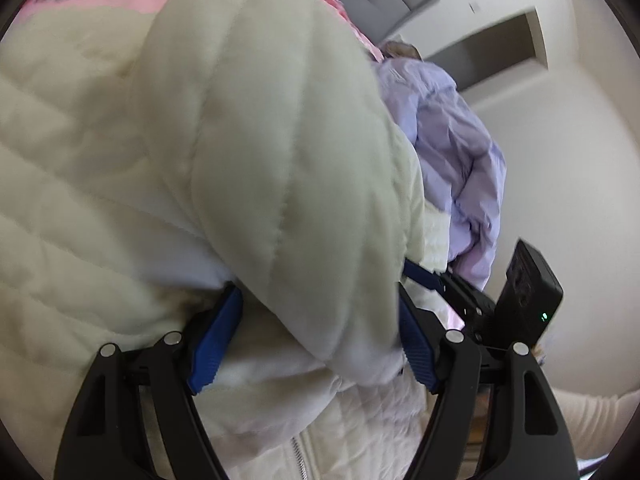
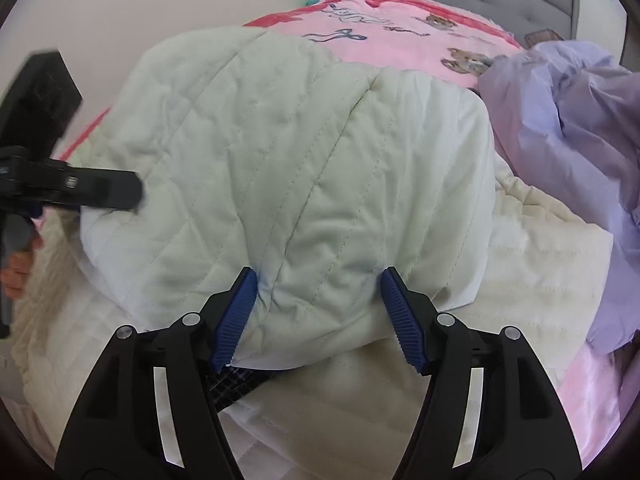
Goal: Fold large clothes
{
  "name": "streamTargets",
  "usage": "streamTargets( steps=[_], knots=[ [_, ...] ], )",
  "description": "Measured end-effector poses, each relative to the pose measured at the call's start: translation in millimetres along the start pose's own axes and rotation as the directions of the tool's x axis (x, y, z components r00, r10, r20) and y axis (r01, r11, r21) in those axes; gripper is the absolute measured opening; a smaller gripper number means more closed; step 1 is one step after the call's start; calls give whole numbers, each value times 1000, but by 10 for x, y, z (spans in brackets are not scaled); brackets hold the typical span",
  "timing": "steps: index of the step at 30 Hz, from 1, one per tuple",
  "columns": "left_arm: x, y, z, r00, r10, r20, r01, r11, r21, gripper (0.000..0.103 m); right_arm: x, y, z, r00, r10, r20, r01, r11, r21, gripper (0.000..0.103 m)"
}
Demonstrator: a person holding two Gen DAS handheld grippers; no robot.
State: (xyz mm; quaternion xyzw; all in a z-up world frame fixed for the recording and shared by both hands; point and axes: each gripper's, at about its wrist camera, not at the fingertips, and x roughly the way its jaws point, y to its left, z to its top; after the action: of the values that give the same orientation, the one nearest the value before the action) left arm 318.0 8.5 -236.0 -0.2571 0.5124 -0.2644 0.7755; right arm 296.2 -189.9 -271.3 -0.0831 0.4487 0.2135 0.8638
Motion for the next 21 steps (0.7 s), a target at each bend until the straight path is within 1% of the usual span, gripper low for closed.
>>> streamTargets(
  steps=[1,2,3,4,5,6,7,8,9,10,11,12,13,15,16,18,19,20,21],
  knots=[
    [-89,-82,34,999,36,-6,-36,999,32,74,6,11,9,1000,-5,-1,5,1000,1,64],
    [-144,-132,45,998,63,4,-63,996,65,74,-6,19,27,1000,-9,1,9,1000,7,64],
    [-215,-199,63,996,78,33,-82,989,125,75,-17,12,41,1000,-8,4,8,1000,11,64],
    [-402,-364,81,993,93,76,-108,967,233,77,-53,8,57,1000,-4,9,4,1000,20,65],
    [-534,-356,10,989,105,103,-132,943,305,82,-82,9,61,1000,-2,18,2,1000,23,66],
    [-626,-502,31,982,129,137,-175,893,414,85,-122,24,61,1000,-6,31,5,1000,20,68],
    [-656,-651,68,975,153,162,-216,829,516,94,-159,49,61,999,-13,38,12,1000,11,71],
    [-647,-740,111,971,164,171,-235,769,594,98,-202,74,61,998,-23,54,23,1000,-8,73],
    [-588,-808,161,970,171,171,-242,732,637,98,-256,102,67,996,-36,78,39,999,-33,76],
    [-507,-840,265,968,184,170,-250,694,676,98,-319,121,77,993,-42,111,48,997,-53,84],
    [-430,-846,346,970,186,154,-241,688,684,98,-408,152,83,986,-45,162,58,996,-75,89],
    [-382,-797,439,974,182,135,-224,695,683,98,-497,173,99,976,-44,214,65,994,-90,91],
    [-300,-743,565,977,175,123,-212,716,665,98,-545,173,118,971,-27,238,51,994,-96,91],
    [-256,-622,687,979,169,113,-202,748,632,98,-607,108,229,965,17,260,1,998,-68,91],
    [-207,-551,752,980,168,110,-200,770,606,98,-616,76,260,963,29,268,-15,998,-55,91],
    [-38,-451,763,978,184,96,-205,794,572,98,-608,15,307,960,17,279,-9,999,-33,91],
    [39,-398,758,979,193,70,-199,808,554,98,-569,-21,324,964,18,266,-13,1000,-21,91],
    [148,-322,713,976,215,27,-196,822,534,98,-516,-51,332,969,18,246,-16,1000,-10,91],
    [224,-241,635,973,229,-9,-190,829,525,98,-434,-79,318,977,27,212,-29,1000,5,91]
  ],
)
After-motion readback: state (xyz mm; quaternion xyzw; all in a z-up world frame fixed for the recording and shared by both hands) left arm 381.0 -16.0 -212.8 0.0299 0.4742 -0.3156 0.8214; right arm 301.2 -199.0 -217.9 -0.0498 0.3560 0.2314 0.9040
